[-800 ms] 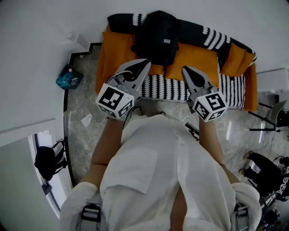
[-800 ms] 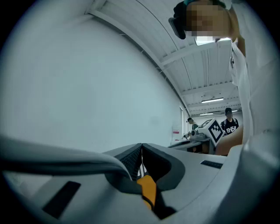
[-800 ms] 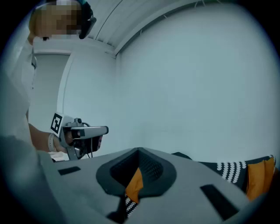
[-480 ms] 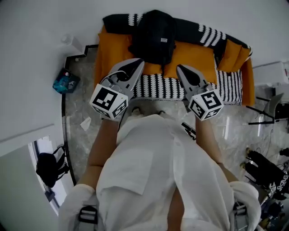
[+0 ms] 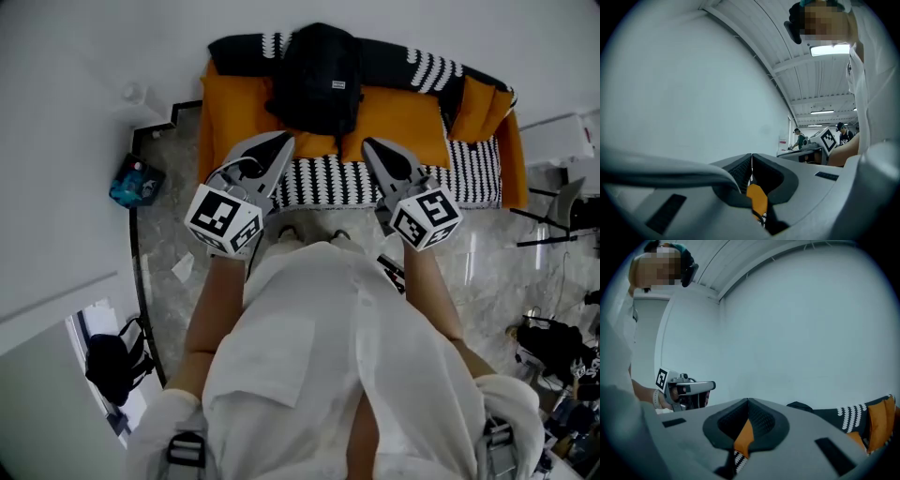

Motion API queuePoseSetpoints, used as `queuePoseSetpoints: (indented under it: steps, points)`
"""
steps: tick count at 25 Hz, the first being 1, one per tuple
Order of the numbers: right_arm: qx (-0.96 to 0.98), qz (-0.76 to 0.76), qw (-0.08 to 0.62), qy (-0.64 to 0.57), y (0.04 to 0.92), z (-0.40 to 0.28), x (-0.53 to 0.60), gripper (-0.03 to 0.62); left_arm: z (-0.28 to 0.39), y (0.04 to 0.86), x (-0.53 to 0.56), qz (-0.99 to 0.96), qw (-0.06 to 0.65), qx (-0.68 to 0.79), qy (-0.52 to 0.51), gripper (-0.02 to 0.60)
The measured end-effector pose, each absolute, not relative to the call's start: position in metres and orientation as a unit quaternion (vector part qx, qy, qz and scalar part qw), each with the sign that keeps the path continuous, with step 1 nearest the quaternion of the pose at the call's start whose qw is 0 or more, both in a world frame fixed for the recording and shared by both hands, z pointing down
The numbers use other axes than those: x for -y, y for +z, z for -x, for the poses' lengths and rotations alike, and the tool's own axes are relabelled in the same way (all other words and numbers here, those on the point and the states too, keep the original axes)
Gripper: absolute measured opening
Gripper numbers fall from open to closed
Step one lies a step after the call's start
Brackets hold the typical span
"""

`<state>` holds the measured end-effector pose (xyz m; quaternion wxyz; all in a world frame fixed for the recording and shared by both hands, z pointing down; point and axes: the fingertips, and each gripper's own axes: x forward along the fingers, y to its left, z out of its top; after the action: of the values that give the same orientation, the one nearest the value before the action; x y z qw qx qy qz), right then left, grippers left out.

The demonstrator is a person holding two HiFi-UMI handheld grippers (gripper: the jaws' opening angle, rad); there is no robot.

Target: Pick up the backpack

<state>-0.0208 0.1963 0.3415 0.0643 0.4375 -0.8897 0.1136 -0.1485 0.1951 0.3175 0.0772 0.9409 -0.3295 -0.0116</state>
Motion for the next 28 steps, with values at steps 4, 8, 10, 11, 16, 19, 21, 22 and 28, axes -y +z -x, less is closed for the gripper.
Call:
queuePoseSetpoints:
  steps: [4, 8, 10, 11, 16, 19, 21, 22, 28]
  points:
    - [0.885, -0.446, 0.078, 0.11, 0.343, 0.026, -0.198, 0.018, 0.156, 0.324, -0.191, -0.942, 0.088, 0.324, -0.018, 0.025]
    - [0.879, -0.454, 0.091, 0.114, 0.351, 0.023, -0.199, 0.018, 0.15, 0.328, -0.188, -0.946, 0.093, 0.31, -0.019, 0.025]
    - [0.876, -0.458, 0.092, 0.119, 0.354, 0.016, -0.191, 0.018, 0.143, 0.33, -0.182, -0.949, 0.092, 0.302, -0.013, 0.025]
    - [0.875, -0.459, 0.091, 0.12, 0.356, 0.012, -0.184, 0.018, 0.139, 0.33, -0.178, -0.949, 0.092, 0.301, -0.011, 0.025]
    - [0.878, -0.455, 0.087, 0.117, 0.364, 0.001, -0.137, 0.018, 0.125, 0.338, -0.144, -0.948, 0.092, 0.304, 0.008, 0.025]
    - [0.883, -0.448, 0.09, 0.112, 0.366, -0.003, -0.104, 0.018, 0.119, 0.34, -0.117, -0.945, 0.094, 0.312, 0.014, 0.025]
    - [0.884, -0.444, 0.092, 0.113, 0.369, -0.01, -0.083, 0.018, 0.111, 0.342, -0.097, -0.944, 0.099, 0.315, 0.017, 0.025]
    - [0.884, -0.443, 0.092, 0.116, 0.371, -0.015, -0.073, 0.018, 0.106, 0.343, -0.087, -0.943, 0.102, 0.316, 0.017, 0.025]
    - [0.886, -0.435, 0.098, 0.132, 0.383, -0.051, -0.015, 0.018, 0.07, 0.352, -0.03, -0.94, 0.11, 0.321, 0.029, 0.025]
